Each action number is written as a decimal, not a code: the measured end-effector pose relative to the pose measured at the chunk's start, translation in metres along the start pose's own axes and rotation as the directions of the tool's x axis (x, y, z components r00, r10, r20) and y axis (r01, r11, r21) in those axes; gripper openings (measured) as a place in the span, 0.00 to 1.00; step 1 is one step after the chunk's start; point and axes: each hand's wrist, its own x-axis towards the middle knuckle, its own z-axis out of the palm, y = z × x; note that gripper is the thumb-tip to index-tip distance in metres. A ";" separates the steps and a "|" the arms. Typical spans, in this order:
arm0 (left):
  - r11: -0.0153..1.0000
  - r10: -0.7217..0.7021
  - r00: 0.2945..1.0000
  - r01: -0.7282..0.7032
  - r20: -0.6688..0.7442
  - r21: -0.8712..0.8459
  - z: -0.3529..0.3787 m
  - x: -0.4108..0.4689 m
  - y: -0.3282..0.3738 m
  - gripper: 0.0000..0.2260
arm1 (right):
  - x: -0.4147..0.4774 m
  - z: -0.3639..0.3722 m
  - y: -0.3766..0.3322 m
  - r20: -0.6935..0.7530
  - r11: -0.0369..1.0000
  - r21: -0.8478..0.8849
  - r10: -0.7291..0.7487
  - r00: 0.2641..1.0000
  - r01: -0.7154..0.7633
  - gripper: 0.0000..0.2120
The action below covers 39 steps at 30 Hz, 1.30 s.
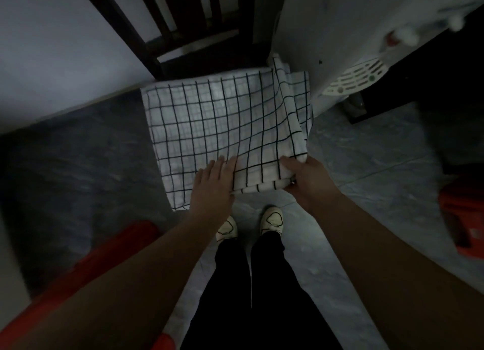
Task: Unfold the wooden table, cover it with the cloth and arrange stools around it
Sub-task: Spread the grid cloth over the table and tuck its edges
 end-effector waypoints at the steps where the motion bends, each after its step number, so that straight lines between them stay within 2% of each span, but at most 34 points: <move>1: 1.000 0.009 1.000 -0.010 -0.005 -0.026 -0.015 -0.011 0.003 0.37 | -0.021 0.005 -0.008 0.000 1.000 0.001 -0.014 1.000 0.014 0.07; 7: 0.972 0.102 0.994 -0.107 -0.038 -0.210 -0.117 -0.086 0.047 0.27 | -0.158 0.007 -0.050 -0.003 0.988 0.036 -0.149 0.989 0.149 0.08; 12: 0.951 0.232 0.971 -0.238 -0.054 -0.199 -0.181 -0.142 0.102 0.26 | -0.267 -0.030 -0.062 -0.137 0.965 0.090 -0.233 0.963 0.246 0.10; 16: 0.908 0.364 0.931 -0.354 0.005 -0.224 -0.209 -0.169 0.160 0.24 | -0.344 -0.068 -0.066 -0.220 0.920 0.166 -0.315 0.923 0.354 0.10; 20: 0.863 0.498 0.853 -0.471 0.157 -0.182 -0.212 -0.179 0.234 0.20 | -0.405 -0.125 -0.060 -0.357 0.856 0.223 -0.373 0.856 0.466 0.08; 24: 0.800 0.600 0.760 -0.581 0.250 -0.151 -0.191 -0.197 0.327 0.23 | -0.455 -0.204 -0.032 -0.500 0.793 0.260 -0.378 0.779 0.551 0.11; 30: 0.649 0.742 0.558 -0.737 0.372 -0.188 -0.107 -0.272 0.493 0.23 | -0.545 -0.355 0.036 -0.677 0.686 0.282 -0.352 0.646 0.670 0.09; 35: 0.596 0.774 0.434 -0.745 0.462 -0.298 -0.032 -0.358 0.620 0.23 | -0.622 -0.474 0.103 -0.791 0.630 0.254 -0.302 0.533 0.734 0.10; 39: 0.462 0.826 0.277 -0.832 0.491 -0.307 0.015 -0.416 0.707 0.25 | -0.676 -0.547 0.145 -0.875 0.544 0.260 -0.216 0.432 0.798 0.13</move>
